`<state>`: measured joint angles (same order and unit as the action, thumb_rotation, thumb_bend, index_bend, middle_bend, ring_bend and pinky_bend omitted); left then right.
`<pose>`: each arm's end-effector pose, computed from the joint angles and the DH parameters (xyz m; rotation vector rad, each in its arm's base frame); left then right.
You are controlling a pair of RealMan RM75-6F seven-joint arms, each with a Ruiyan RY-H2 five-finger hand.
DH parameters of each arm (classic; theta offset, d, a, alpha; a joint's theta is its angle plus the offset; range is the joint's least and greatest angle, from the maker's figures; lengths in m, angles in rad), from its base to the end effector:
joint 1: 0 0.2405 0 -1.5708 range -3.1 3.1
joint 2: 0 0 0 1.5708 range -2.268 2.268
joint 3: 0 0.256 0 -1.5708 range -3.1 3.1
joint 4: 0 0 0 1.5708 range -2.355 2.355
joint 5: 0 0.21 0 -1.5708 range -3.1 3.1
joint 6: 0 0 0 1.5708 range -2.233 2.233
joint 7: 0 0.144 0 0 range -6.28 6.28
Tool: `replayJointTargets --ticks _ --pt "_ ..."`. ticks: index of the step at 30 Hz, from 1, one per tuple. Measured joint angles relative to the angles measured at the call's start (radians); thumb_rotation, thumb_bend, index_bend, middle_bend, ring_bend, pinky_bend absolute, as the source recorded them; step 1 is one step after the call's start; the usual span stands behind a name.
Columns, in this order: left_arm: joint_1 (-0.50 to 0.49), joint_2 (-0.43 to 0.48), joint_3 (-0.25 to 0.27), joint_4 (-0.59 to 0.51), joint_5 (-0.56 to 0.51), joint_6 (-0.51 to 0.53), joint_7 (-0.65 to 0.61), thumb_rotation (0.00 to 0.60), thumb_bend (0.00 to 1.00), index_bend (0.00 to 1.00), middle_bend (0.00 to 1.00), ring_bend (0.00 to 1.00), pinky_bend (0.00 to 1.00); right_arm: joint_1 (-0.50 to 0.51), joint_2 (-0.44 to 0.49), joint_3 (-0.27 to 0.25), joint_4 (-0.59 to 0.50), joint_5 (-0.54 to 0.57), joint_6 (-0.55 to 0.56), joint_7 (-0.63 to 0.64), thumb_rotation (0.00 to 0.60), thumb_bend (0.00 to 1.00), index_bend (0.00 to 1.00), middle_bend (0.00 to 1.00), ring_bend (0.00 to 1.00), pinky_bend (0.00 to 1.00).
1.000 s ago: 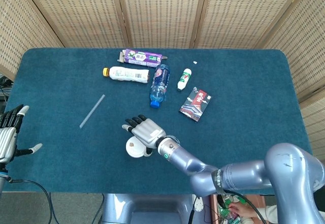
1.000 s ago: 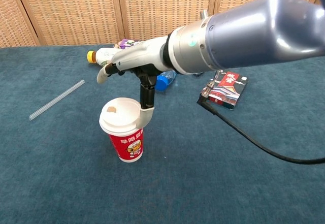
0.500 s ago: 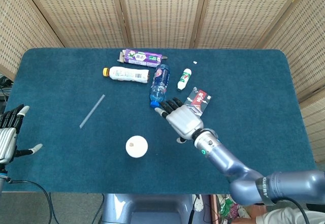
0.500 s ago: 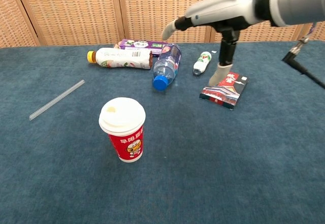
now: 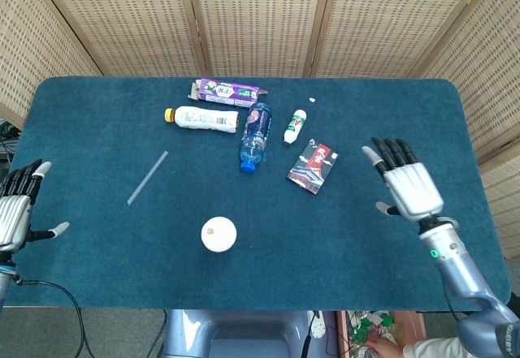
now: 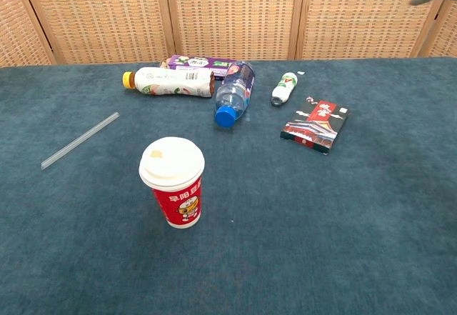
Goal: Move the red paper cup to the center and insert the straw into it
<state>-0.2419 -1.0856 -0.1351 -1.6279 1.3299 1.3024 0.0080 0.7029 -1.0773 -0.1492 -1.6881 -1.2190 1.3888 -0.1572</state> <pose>-0.2998 0.2462 0.1659 -1.3850 -0.9461 -0.8885 -0.2171 -0.3095 0.1451 1.6888 -0.6860 0.8992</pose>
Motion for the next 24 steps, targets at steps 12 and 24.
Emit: replayJointTargets --ticks 12,24 --pt "-0.180 -0.048 -0.020 0.195 0.056 -0.236 -0.067 0.600 0.16 0.00 0.00 0.00 0.00 -0.287 -0.089 0.051 0.062 -0.064 0.198 0.138 0.600 0.00 0.00 0.00 0.00 0.00" --pt "-0.407 -0.064 -0.034 0.258 0.059 -0.635 -0.467 0.600 1.00 0.00 0.00 0.00 0.00 -0.345 -0.099 0.124 0.099 -0.082 0.165 0.169 0.600 0.00 0.00 0.00 0.00 0.00"
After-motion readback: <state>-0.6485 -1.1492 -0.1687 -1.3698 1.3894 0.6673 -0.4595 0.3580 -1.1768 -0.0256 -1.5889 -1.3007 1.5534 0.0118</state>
